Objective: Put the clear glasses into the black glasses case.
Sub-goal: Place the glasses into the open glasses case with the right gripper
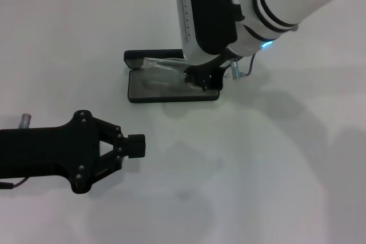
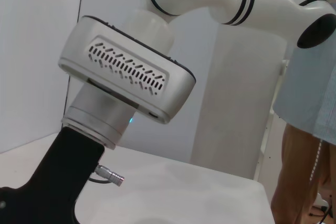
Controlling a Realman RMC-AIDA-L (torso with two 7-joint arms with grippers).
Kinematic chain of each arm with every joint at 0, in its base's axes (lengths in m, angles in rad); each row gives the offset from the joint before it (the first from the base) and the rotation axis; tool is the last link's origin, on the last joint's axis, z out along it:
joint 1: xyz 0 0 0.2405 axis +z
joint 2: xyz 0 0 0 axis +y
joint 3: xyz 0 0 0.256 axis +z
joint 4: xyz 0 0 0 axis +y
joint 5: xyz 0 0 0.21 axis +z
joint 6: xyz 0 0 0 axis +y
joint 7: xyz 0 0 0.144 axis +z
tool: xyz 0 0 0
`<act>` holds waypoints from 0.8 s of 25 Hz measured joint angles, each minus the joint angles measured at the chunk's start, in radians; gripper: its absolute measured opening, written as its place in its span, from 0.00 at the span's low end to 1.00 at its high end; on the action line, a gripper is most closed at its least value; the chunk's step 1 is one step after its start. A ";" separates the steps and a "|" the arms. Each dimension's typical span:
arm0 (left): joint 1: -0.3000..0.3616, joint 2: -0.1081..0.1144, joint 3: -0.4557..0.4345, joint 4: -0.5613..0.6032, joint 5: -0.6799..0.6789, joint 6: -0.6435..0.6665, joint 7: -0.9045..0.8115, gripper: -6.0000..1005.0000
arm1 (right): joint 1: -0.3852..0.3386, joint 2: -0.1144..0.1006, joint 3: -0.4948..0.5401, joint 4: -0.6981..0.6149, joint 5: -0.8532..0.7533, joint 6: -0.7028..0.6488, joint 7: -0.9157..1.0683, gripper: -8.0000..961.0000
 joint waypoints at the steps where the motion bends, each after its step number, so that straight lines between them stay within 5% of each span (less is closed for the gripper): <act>1: 0.000 0.000 0.000 0.000 0.000 0.000 0.000 0.06 | 0.000 0.000 0.000 0.000 0.005 0.003 0.000 0.06; 20: 0.010 0.000 0.000 0.000 0.000 0.000 -0.001 0.06 | 0.023 0.000 -0.041 0.044 0.037 0.052 0.012 0.06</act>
